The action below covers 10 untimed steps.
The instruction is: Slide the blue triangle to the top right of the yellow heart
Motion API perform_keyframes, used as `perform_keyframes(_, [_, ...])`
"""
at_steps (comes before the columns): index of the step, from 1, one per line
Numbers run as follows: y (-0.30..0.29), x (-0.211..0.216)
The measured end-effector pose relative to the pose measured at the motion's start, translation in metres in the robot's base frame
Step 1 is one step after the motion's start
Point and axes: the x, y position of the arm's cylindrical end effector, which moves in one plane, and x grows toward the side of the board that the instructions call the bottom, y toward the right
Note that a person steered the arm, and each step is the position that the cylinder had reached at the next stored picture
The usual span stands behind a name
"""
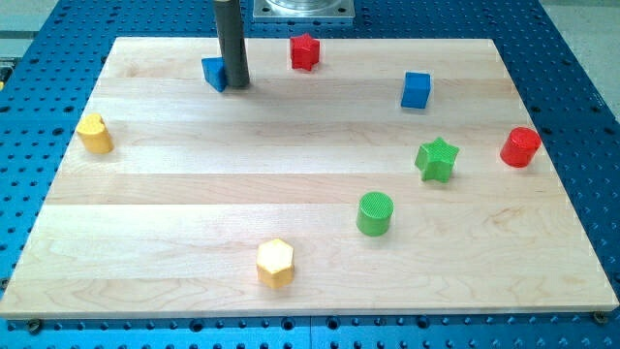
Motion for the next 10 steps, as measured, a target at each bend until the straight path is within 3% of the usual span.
perform_keyframes(3, [-0.063,0.027])
perform_keyframes(4, [-0.019,0.002])
perform_keyframes(5, [-0.033,-0.044])
perform_keyframes(6, [-0.063,-0.043])
perform_keyframes(8, [-0.063,-0.009])
perform_keyframes(10, [-0.075,-0.028])
